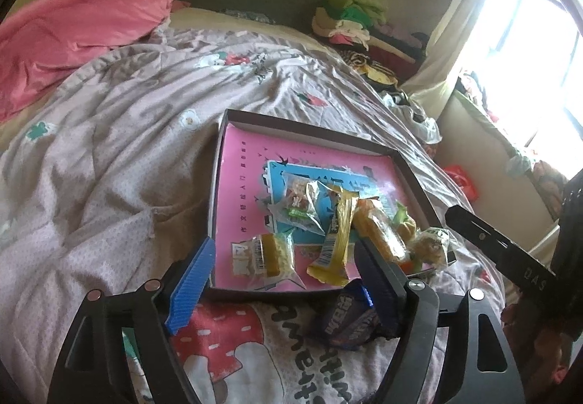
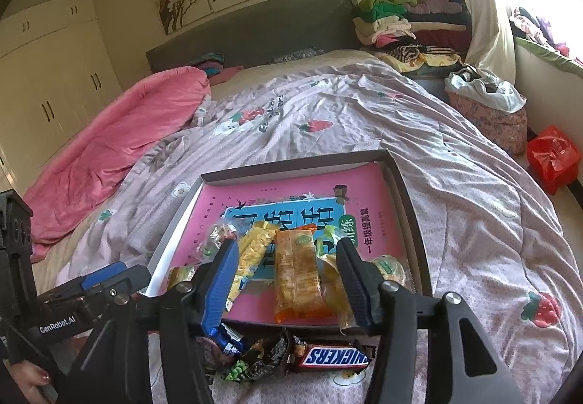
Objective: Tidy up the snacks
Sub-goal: 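Withdraw both open tools from the box toward the snacks beside it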
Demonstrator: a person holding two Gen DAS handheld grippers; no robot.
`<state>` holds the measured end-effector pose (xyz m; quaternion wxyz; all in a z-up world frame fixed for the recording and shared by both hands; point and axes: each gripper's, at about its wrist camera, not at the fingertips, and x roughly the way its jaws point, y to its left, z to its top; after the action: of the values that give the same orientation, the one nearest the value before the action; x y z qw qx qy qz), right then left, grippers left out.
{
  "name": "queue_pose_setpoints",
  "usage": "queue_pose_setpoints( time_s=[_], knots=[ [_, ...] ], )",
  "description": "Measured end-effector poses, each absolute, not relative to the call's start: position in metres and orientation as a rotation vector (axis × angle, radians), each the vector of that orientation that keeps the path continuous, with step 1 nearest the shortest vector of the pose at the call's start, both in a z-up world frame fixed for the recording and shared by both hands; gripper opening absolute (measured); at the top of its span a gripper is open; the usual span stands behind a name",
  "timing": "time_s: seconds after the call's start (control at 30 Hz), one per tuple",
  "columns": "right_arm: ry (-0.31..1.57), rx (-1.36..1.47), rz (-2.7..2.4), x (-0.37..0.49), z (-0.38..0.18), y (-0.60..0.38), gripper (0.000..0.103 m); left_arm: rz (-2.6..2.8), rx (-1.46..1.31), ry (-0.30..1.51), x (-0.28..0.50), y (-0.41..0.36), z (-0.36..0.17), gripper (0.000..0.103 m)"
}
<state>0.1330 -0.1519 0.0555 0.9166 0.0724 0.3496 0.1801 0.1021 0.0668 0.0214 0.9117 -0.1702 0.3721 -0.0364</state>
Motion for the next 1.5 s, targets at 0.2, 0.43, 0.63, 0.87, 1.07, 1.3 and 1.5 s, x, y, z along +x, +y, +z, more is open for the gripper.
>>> queue_pose_setpoints(
  time_s=[0.2, 0.43, 0.63, 0.87, 1.07, 1.3, 1.5],
  knots=[
    [0.717, 0.149, 0.369, 0.13, 0.057, -0.154, 0.061, -0.062, -0.351, 0.773, 0.096, 0.065, 0.025, 0.08],
    [0.716, 0.152, 0.369, 0.119, 0.058, -0.161, 0.066, -0.102, -0.319, 0.781, 0.088, 0.055, 0.03, 0.08],
    [0.717, 0.161, 0.362, 0.113, 0.058, -0.167, 0.066, -0.127, -0.282, 0.794, 0.08, 0.046, 0.034, 0.08],
    [0.725, 0.15, 0.373, 0.102, 0.055, -0.168, 0.067, -0.157, -0.246, 0.812, 0.073, 0.037, 0.034, 0.08],
    [0.728, 0.126, 0.385, 0.096, 0.055, -0.168, 0.068, -0.185, -0.216, 0.819, 0.067, 0.028, 0.036, 0.08],
    [0.734, 0.128, 0.385, 0.091, 0.053, -0.172, 0.07, -0.204, -0.19, 0.841, 0.059, 0.02, 0.032, 0.08],
    [0.733, 0.112, 0.393, 0.087, 0.051, -0.172, 0.071, -0.234, -0.169, 0.865, 0.053, 0.015, 0.028, 0.08]
  ],
)
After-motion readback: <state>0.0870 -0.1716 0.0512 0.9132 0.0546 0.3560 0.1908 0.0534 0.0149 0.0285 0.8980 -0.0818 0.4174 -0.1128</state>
